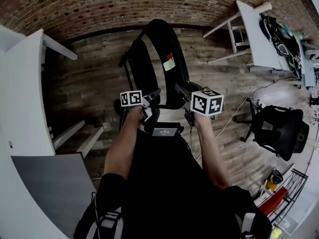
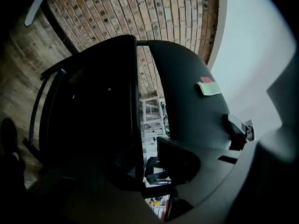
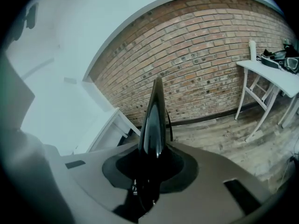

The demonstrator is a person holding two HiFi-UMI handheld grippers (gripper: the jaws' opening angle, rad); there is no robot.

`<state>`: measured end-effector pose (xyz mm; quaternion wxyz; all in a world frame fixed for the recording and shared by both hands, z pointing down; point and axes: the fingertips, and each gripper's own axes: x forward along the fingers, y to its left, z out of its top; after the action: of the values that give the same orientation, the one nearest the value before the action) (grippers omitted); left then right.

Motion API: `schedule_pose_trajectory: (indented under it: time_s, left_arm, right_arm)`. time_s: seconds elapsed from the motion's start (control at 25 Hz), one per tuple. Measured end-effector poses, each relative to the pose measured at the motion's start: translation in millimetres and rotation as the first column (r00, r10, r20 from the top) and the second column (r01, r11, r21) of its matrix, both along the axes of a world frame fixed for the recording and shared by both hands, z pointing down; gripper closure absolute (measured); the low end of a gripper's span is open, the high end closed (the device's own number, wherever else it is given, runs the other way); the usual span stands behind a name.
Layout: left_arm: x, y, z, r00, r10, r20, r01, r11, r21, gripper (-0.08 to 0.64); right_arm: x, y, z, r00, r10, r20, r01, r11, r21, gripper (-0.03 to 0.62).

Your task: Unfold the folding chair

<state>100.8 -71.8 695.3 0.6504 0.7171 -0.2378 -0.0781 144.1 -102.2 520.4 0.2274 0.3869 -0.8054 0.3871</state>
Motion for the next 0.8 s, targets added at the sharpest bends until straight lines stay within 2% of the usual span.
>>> schedule_pose_trajectory:
  time_s: [0.32,0.8]
  left_arm:
    - [10,24,-1,0.999,0.044,-0.013,-0.044,0.999,-0.001,0.459]
    - [-33,57,-13,0.990,0.108,-0.090,-0.104,0.993,0.056,0.485]
  right_arm:
    - [9,28,-2,0.998,0.063,-0.014,-0.063,0.998,0.004,0.512]
    - [-42,66,-20,0.984,0.170,-0.055,-0.166,0.983,0.078,0.512]
